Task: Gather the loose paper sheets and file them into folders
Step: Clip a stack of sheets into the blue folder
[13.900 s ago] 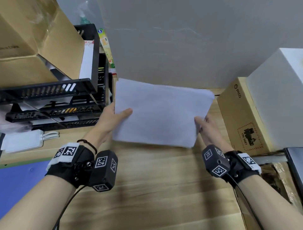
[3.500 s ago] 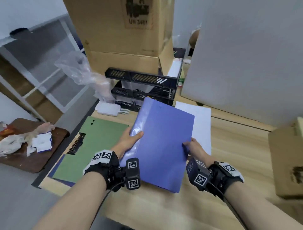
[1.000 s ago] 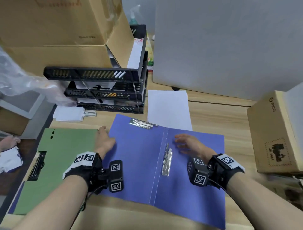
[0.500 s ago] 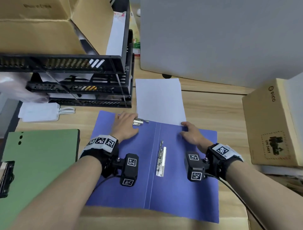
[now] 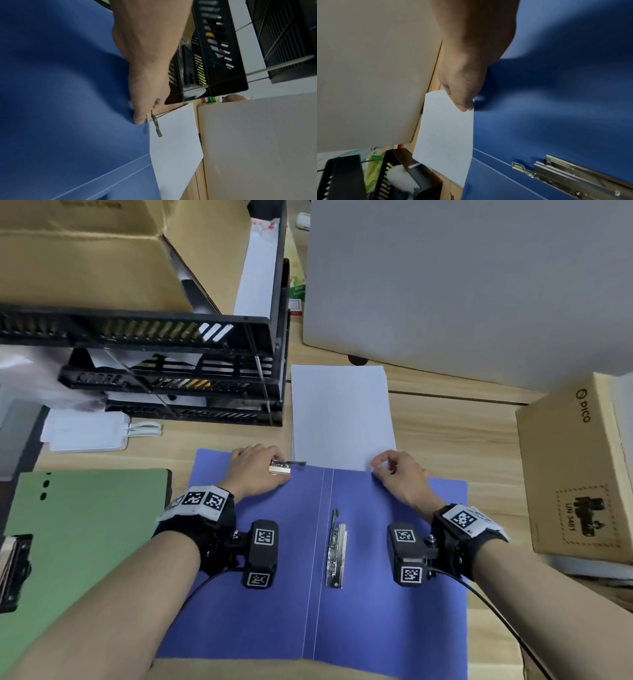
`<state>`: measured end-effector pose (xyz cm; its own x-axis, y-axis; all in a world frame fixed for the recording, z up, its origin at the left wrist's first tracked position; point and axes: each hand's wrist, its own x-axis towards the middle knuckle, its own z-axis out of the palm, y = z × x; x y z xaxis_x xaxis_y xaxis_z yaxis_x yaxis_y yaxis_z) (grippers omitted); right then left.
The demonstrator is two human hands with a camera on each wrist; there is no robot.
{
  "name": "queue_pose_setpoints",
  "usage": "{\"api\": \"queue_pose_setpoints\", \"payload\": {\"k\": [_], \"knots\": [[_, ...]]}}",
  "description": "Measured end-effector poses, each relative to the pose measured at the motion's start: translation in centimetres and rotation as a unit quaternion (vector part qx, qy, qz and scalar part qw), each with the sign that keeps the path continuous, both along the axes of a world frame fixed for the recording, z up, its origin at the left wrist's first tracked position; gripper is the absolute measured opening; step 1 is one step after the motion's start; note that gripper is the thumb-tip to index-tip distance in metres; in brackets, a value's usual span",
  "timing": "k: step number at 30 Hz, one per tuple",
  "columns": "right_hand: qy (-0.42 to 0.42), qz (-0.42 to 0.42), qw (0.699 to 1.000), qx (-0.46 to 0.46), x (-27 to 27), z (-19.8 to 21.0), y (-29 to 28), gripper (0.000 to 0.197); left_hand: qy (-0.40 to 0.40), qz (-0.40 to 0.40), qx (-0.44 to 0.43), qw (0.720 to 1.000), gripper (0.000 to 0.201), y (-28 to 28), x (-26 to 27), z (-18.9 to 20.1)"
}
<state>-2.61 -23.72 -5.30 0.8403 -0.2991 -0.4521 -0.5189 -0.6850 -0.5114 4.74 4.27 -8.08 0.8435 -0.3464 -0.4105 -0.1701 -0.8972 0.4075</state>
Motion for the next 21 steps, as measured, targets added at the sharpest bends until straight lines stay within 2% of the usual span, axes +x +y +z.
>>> {"api": "queue_pose_setpoints", "payload": {"k": [2, 5, 9, 13, 18, 21], "knots": [[0.003, 0.023, 1.000, 0.000, -0.1, 0.6, 0.3, 0.009, 0.003, 0.004, 0.004, 1.000, 0.020, 0.5, -0.3, 0.4], [0.023, 0.052, 0.998, -0.013, -0.6, 1.9, 0.5, 0.023, 0.004, -0.010, 0.016, 1.000, 0.023, 0.8, -1.2, 1.7], [0.056, 0.079, 0.995, -0.005, -2.0, 3.3, 0.3, 0.024, -0.007, -0.040, 0.049, 0.998, 0.027, 0.7, -2.8, 3.6], [0.041, 0.091, 0.995, -0.026, -3.6, 4.5, 0.5, 0.023, 0.015, -0.064, 0.068, 0.996, 0.028, 1.1, -4.5, 5.0], [0.060, 0.128, 0.989, -0.046, -5.6, 3.9, 0.8, 0.027, 0.037, -0.052, 0.084, 0.994, 0.017, 1.5, -6.4, 4.7], [0.117, 0.165, 0.978, -0.054, -6.6, 2.7, 0.9, 0.037, 0.064, -0.068, 0.106, 0.990, 0.026, 1.7, -7.3, 3.8]]}}
